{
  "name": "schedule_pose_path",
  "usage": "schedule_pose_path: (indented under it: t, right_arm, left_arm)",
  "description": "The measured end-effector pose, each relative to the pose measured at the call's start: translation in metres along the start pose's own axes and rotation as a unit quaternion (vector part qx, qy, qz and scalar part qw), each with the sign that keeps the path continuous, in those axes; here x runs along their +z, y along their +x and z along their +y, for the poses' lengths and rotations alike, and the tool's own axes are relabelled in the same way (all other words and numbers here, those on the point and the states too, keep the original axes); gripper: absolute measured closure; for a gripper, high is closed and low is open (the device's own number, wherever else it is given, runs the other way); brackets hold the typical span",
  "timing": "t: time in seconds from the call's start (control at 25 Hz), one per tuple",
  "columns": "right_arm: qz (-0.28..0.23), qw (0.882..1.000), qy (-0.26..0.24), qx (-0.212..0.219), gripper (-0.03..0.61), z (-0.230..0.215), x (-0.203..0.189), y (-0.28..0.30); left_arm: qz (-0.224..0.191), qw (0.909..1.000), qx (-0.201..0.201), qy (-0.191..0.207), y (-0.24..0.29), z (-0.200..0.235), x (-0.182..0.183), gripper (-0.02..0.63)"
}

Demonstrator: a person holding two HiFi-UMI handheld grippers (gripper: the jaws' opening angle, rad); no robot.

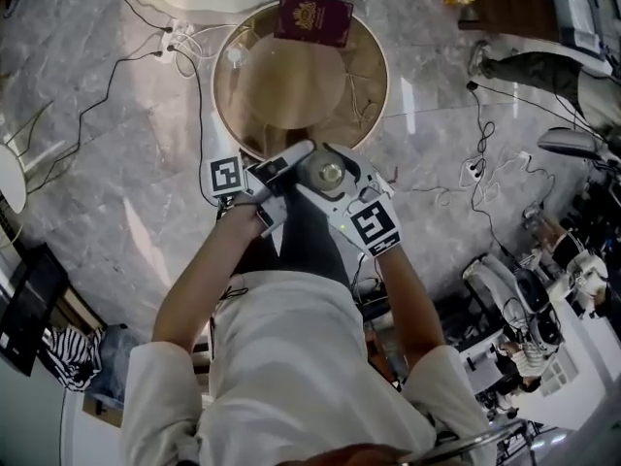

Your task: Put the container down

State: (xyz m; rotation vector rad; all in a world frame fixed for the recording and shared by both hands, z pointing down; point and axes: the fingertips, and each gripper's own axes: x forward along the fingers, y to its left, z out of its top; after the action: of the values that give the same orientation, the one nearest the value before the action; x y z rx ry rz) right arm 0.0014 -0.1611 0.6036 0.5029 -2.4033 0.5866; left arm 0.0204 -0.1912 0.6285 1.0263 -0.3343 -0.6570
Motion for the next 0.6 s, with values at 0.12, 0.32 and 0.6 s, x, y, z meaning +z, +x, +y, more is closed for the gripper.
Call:
schedule_pose_path:
  t: [0.12, 0.32, 0.6]
  right_arm:
    - [0.006, 1.0, -0.001, 0.008, 0.242, -0.02, -0.014, 0.011]
    - [0.019, 1.0, -0.013, 0.017, 0.242, -0.047, -0.04, 0.03]
    - [0.015, 0.999, -0.009, 0.031, 0.242, -0.085, -0.068, 0.062]
  left_arm:
    - [-0.008, 0.9999, -0.003, 0.007, 0.009, 0.017, 0.013, 0.371]
    - [-0.029, 0.9995, -0.011, -0.005, 0.019, 0.046, 0.031, 0.371]
    - [-0.06, 0.9982, -0.002, -0.004, 0.027, 0.084, 0.066, 0.371]
